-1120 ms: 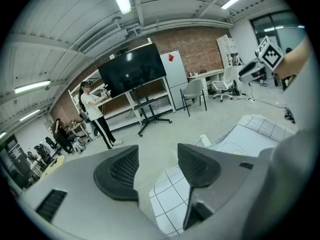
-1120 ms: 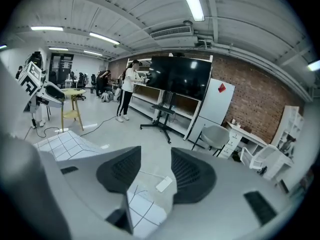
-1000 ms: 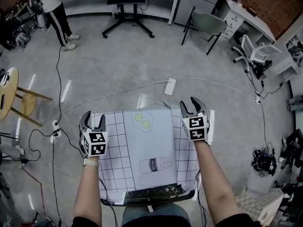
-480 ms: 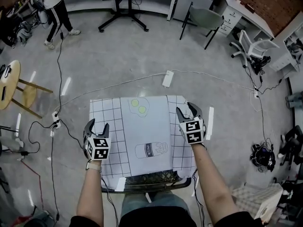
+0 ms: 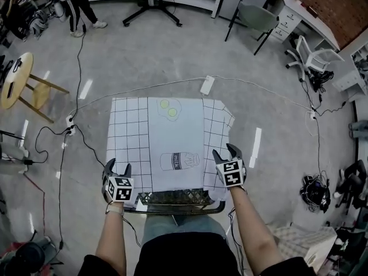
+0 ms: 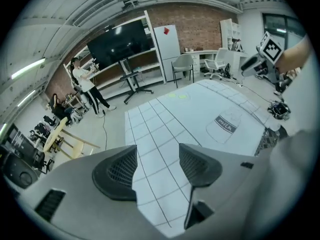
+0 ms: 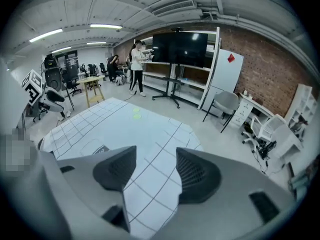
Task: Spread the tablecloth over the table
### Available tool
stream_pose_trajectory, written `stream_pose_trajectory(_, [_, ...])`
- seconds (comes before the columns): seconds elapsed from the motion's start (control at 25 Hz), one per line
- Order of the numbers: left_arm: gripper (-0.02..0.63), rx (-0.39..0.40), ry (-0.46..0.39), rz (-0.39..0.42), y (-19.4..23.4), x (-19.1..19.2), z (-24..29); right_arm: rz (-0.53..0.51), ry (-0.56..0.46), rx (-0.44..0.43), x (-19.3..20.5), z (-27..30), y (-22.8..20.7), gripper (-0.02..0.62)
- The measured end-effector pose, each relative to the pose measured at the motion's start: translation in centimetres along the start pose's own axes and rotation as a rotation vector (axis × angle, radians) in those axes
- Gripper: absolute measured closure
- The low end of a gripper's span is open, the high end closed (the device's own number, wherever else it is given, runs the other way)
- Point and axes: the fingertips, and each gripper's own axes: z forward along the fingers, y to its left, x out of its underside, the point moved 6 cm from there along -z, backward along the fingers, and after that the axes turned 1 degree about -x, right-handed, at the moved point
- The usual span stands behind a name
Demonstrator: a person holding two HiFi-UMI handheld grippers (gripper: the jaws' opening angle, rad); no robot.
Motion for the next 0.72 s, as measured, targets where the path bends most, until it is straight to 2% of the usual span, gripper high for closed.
stream_pose_trajectory(0.16, [0.345, 0.008, 0.061, -0.026, -1.6, 4.5, -1.6, 0.007, 0.053, -0.032, 3.9, -1.5, 2.2, 0.351])
stream_pose_trajectory(0.36, [0.345, 0.018, 0.124, -0.018, -1.5, 10.1, -2.4, -0.015, 0.095, -0.066, 6.5, -1.7, 6.6, 0.351])
stream_pose_trajectory(0.52, [0.339, 0.049, 0.159, -0.072, -0.5, 14.6, -2.7, -0.050, 0.106, -0.105, 6.4, -1.2, 11.7, 0.343])
stream_pose_trajectory(0.72, [0.330, 0.111, 0.170, -0.069, 0.6, 18.9, -2.8, -0.124, 0.096, -0.182, 4.6, -0.5, 19.9, 0.341])
